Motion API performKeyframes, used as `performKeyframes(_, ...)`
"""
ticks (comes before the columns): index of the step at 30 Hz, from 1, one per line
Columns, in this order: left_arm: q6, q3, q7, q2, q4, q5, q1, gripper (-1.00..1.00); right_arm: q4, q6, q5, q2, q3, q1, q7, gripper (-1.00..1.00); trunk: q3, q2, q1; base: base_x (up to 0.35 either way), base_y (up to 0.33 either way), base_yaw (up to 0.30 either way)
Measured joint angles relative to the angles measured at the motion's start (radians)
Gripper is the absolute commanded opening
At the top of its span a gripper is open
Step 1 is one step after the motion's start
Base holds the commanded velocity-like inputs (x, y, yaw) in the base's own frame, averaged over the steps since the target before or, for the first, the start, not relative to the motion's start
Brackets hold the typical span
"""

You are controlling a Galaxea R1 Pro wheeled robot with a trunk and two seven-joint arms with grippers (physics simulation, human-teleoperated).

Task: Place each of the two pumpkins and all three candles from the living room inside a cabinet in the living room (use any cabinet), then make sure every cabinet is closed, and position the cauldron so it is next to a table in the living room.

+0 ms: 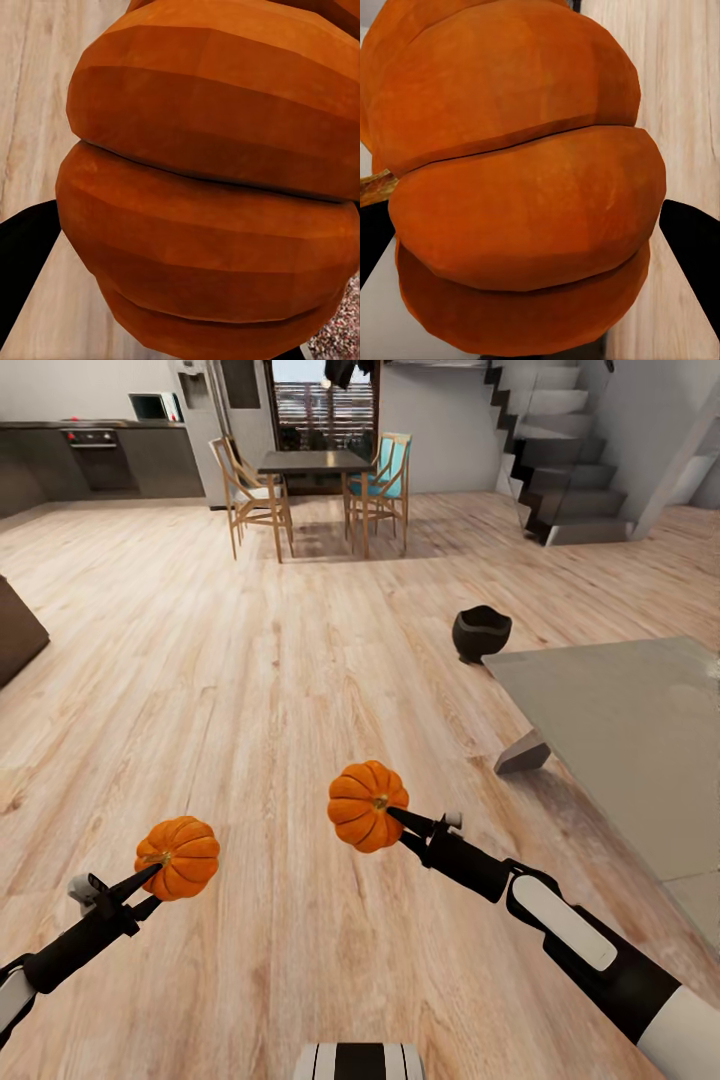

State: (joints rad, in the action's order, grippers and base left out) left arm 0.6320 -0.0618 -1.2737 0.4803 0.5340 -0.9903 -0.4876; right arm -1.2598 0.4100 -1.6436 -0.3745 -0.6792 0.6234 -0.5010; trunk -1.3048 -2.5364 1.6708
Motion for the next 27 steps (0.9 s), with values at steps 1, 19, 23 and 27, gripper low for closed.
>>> performKeyframes(1,0.0,0.0,0.0,0.001,0.0,0.0,0.0,-1.0,0.0,-0.004,0.0,0.0,0.0,0.0,0.0,-1.0,0.004,0.0,0.0,0.0,0.0,0.0)
performKeyframes(19,0.001,0.0,-0.001,0.025,0.0,-0.004,0.0,-1.0,0.003,-0.014,0.016,-0.001,-0.001,0.0,-0.001,-1.0,0.068,0.004,-0.007,0.0,0.0,0.056)
performKeyframes(23,0.001,0.0,-0.001,0.026,0.0,-0.004,0.0,-1.0,0.004,-0.014,0.016,0.0,-0.001,0.0,0.0,-1.0,0.089,0.005,-0.009,0.0,0.0,0.202)
performKeyframes(27,0.001,0.001,-0.001,0.025,0.0,-0.005,0.0,-1.0,0.003,-0.014,0.017,0.0,-0.001,0.0,0.0,-1.0,0.109,0.006,-0.011,0.0,0.0,0.207)
